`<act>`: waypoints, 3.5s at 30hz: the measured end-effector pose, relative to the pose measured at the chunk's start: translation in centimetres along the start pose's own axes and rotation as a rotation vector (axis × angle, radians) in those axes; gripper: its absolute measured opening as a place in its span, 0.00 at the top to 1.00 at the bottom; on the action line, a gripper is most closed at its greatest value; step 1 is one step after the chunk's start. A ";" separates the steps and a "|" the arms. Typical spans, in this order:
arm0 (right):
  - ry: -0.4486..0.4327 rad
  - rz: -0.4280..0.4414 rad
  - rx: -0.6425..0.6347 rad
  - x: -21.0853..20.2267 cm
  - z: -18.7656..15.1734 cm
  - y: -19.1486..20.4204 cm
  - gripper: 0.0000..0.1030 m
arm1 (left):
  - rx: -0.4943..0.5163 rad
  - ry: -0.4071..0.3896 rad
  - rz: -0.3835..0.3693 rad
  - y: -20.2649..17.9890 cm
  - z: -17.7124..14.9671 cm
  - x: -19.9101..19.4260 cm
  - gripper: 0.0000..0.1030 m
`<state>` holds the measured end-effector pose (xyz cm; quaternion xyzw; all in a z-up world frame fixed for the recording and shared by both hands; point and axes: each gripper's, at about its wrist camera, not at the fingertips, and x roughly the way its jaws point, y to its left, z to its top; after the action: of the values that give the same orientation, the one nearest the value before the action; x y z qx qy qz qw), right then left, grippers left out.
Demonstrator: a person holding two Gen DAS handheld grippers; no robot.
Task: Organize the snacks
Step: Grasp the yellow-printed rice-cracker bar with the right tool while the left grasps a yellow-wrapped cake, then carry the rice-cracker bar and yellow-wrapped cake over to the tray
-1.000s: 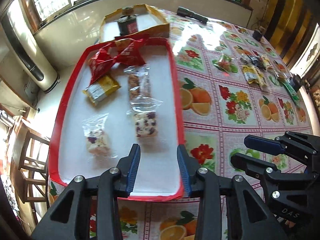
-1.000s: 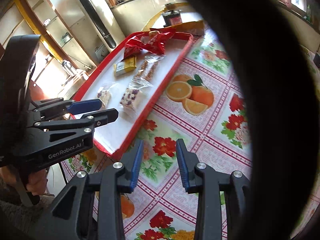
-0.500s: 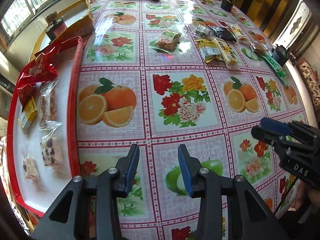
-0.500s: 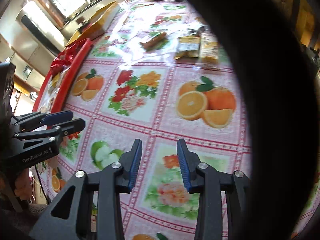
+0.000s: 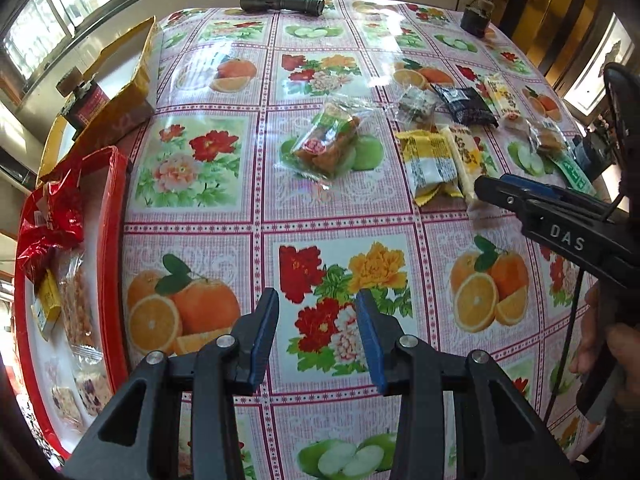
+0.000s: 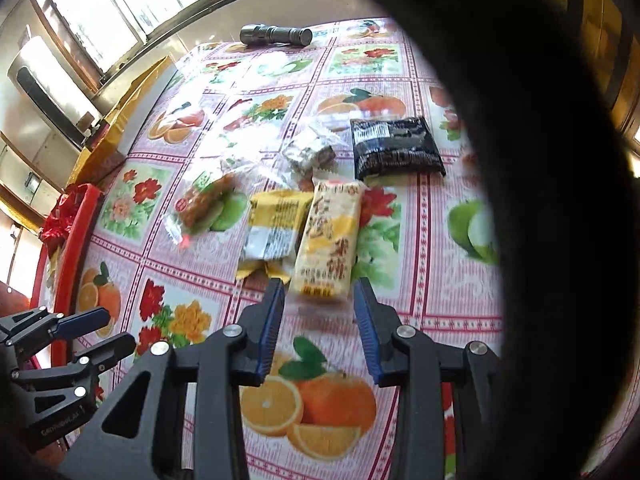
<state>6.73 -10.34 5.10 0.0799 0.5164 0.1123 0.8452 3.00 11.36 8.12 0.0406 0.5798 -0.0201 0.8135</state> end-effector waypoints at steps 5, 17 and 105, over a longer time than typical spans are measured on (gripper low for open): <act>0.003 -0.025 -0.005 1.6 1.7 0.0 0.63 | -0.020 -0.008 0.020 0.3 2.0 -0.2 0.61; 0.051 -0.112 -0.060 3.1 3.1 -1.3 0.66 | -0.032 -0.024 -0.036 -2.9 7.3 0.4 0.61; 0.069 -0.004 -0.067 -6.8 -17.4 7.1 0.66 | 0.099 0.029 -0.248 3.7 -15.5 -3.5 0.62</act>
<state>-12.56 -5.04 4.79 0.0465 0.5412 0.1306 0.8294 -12.43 16.37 6.52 0.0093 0.5905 -0.1485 0.7932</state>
